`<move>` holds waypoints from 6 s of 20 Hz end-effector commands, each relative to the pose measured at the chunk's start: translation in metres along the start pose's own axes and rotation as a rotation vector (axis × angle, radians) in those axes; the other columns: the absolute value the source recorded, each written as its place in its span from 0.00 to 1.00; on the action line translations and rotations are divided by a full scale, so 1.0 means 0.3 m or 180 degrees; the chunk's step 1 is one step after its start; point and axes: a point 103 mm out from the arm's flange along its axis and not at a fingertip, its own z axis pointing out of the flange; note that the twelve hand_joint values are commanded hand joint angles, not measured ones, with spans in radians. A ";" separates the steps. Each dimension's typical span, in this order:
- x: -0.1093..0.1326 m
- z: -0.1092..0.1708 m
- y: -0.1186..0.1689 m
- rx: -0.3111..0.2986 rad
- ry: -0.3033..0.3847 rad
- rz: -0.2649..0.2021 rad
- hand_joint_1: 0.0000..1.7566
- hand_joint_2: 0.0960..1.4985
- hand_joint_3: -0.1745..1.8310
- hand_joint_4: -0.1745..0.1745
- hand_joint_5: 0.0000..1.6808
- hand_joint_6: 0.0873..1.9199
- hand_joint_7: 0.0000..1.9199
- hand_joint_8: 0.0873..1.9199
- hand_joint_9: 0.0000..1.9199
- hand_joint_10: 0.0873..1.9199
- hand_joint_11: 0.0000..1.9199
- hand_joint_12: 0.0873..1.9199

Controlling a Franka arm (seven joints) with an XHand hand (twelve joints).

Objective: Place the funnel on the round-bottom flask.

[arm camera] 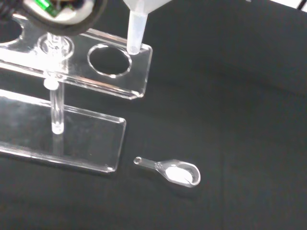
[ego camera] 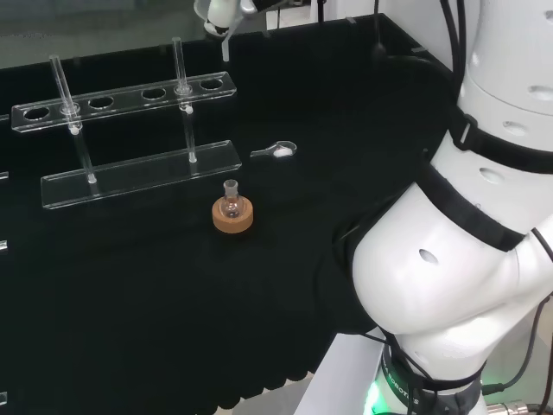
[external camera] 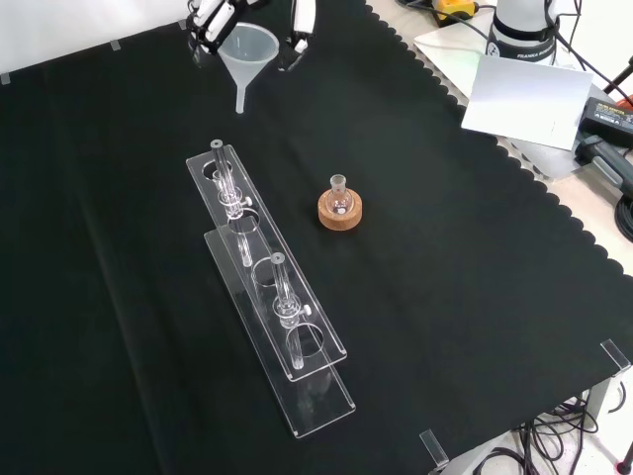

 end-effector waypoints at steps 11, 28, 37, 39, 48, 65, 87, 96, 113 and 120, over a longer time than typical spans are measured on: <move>0.112 0.175 -0.381 0.0162 0.0000 0.0069 0.49 0.46 0.37 0.55 0.35 0.14 0.22 0.31 0.40 0.22 0.34 0.64; 0.273 0.361 -0.344 0.0323 0.0039 -0.0095 0.49 0.46 0.37 0.55 0.35 0.16 0.22 0.31 0.41 0.22 0.34 0.64; 0.293 0.433 -0.306 0.0313 0.0059 -0.0110 0.49 0.46 0.37 0.55 0.35 0.17 0.21 0.31 0.41 0.22 0.34 0.64; 0.291 0.450 -0.298 0.0339 0.0064 -0.0096 0.49 0.46 0.37 0.55 0.35 0.17 0.21 0.31 0.41 0.22 0.34 0.64; 0.288 0.509 -0.272 0.0418 0.0109 -0.0083 0.49 0.46 0.37 0.55 0.34 0.18 0.21 0.31 0.41 0.22 0.34 0.64; 0.281 0.552 -0.233 0.0383 0.0112 -0.0085 0.49 0.46 0.37 0.53 0.32 0.18 0.20 0.31 0.40 0.22 0.33 0.64; 0.296 0.612 -0.191 0.0536 0.0113 -0.0119 0.49 0.46 0.38 0.53 0.32 0.19 0.20 0.32 0.40 0.23 0.33 0.64; 0.297 0.645 -0.182 0.0573 0.0129 -0.0138 0.49 0.46 0.38 0.53 0.32 0.20 0.20 0.32 0.40 0.23 0.33 0.64; 0.312 0.678 -0.161 0.0648 0.0108 -0.0148 0.49 0.46 0.38 0.52 0.31 0.20 0.19 0.32 0.39 0.23 0.33 0.64; 0.319 0.683 -0.158 0.0715 0.0093 -0.0162 0.48 0.45 0.37 0.49 0.28 0.19 0.18 0.31 0.38 0.23 0.33 0.64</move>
